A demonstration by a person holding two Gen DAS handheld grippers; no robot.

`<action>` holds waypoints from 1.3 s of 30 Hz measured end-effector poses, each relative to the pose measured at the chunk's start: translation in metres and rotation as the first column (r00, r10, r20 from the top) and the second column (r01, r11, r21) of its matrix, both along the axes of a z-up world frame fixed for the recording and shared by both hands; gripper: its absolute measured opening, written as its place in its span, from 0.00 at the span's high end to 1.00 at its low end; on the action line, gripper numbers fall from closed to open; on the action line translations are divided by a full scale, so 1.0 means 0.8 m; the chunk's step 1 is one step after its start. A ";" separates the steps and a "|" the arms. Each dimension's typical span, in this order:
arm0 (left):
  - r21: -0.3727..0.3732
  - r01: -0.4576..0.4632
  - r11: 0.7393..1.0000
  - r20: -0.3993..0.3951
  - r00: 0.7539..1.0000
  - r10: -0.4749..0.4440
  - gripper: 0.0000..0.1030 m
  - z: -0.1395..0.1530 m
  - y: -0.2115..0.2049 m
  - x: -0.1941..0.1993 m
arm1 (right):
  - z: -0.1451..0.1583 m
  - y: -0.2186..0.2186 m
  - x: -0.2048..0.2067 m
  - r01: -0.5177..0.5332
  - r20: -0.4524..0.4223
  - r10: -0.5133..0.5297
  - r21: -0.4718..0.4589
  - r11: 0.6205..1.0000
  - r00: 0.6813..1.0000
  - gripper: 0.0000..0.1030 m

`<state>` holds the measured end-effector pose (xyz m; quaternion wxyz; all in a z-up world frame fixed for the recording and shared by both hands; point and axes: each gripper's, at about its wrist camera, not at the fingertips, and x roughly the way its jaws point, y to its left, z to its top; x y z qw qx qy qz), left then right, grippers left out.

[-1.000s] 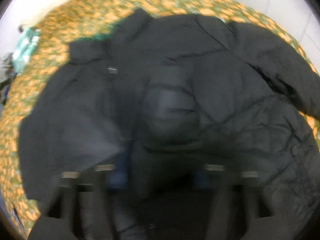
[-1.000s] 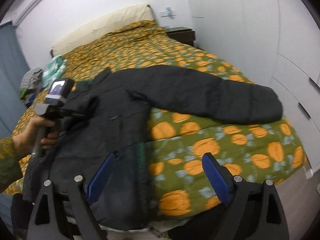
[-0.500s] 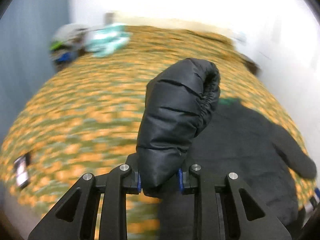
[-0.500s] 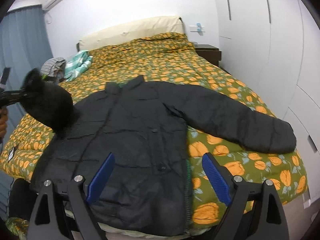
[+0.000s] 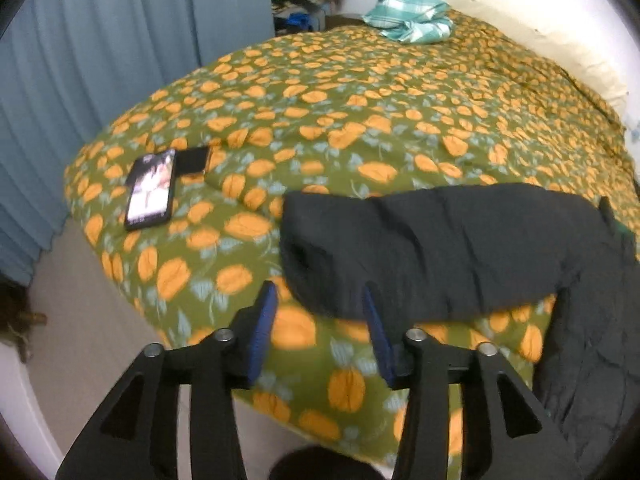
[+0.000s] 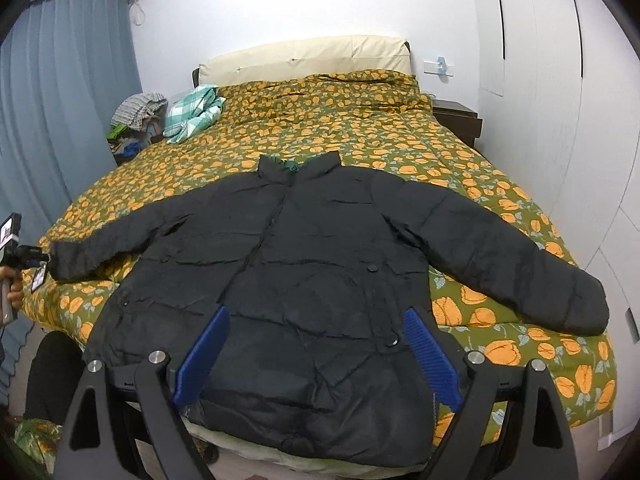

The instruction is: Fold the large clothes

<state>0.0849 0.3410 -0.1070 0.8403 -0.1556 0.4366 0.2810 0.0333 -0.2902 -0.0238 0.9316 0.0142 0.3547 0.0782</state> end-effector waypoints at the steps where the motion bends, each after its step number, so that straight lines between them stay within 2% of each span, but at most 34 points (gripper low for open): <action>1: -0.010 0.014 1.000 0.017 1.000 -0.013 0.45 0.003 -0.011 -0.012 | -0.002 -0.002 0.001 0.006 -0.004 -0.006 -0.007 1.000 1.000 0.12; 4: -0.032 0.078 0.996 0.074 0.994 -0.076 0.33 0.010 -0.041 -0.026 | -0.007 -0.007 0.006 0.022 -0.026 -0.022 -0.008 1.000 0.999 0.12; 6: -0.044 0.150 0.988 0.116 0.983 -0.144 0.22 0.018 -0.074 -0.032 | -0.006 -0.007 0.009 0.028 -0.038 -0.028 -0.001 1.000 0.999 0.12; 8: -0.045 0.224 0.973 0.144 0.966 -0.216 0.18 0.025 -0.108 -0.031 | -0.003 -0.003 0.009 0.022 -0.033 -0.022 0.001 1.000 0.999 0.12; 10: -0.052 0.280 0.958 0.152 0.951 -0.270 0.17 0.028 -0.133 -0.027 | 0.000 0.004 0.009 0.010 -0.021 -0.010 -0.012 1.000 1.000 0.12; 13: -0.071 0.380 0.922 0.145 0.919 -0.368 0.17 0.029 -0.174 -0.017 | 0.002 0.012 0.006 -0.012 -0.014 0.012 -0.023 1.000 1.000 0.12; 17: -0.066 0.456 0.888 0.127 0.886 -0.445 0.17 0.027 -0.213 -0.012 | -0.006 0.013 0.002 -0.010 -0.033 0.009 -0.019 1.000 0.999 0.12; 20: -0.068 0.488 0.870 0.123 0.870 -0.478 0.16 0.026 -0.235 -0.013 | -0.013 0.008 0.000 0.004 -0.055 -0.004 -0.002 1.000 0.998 0.12; 24: -0.042 0.517 0.855 0.119 0.852 -0.510 0.10 0.030 -0.261 -0.016 | -0.016 0.006 0.000 0.014 -0.062 -0.014 0.002 1.000 0.998 0.12; 27: 0.004 0.525 0.851 0.120 0.845 -0.521 0.07 0.037 -0.278 -0.016 | -0.015 0.007 0.000 0.014 -0.055 -0.014 0.002 1.000 0.998 0.12; 30: 0.083 0.497 0.864 0.133 0.853 -0.504 0.07 0.046 -0.289 -0.017 | -0.012 0.009 0.000 0.012 -0.046 -0.012 0.003 1.000 0.999 0.12; 32: 0.120 0.493 0.862 0.138 0.851 -0.507 0.06 0.052 -0.297 -0.018 | -0.012 0.009 0.001 0.011 -0.047 -0.010 0.015 1.000 0.999 0.12; 35: 0.119 0.524 0.844 0.132 0.834 -0.536 0.01 0.057 -0.305 -0.016 | -0.013 0.007 0.001 0.015 -0.052 -0.013 0.036 0.999 0.999 0.12; 39: 0.132 0.554 0.822 0.131 0.812 -0.569 0.01 0.063 -0.318 -0.019 | -0.011 0.008 0.000 0.016 -0.043 -0.013 0.063 0.998 0.999 0.12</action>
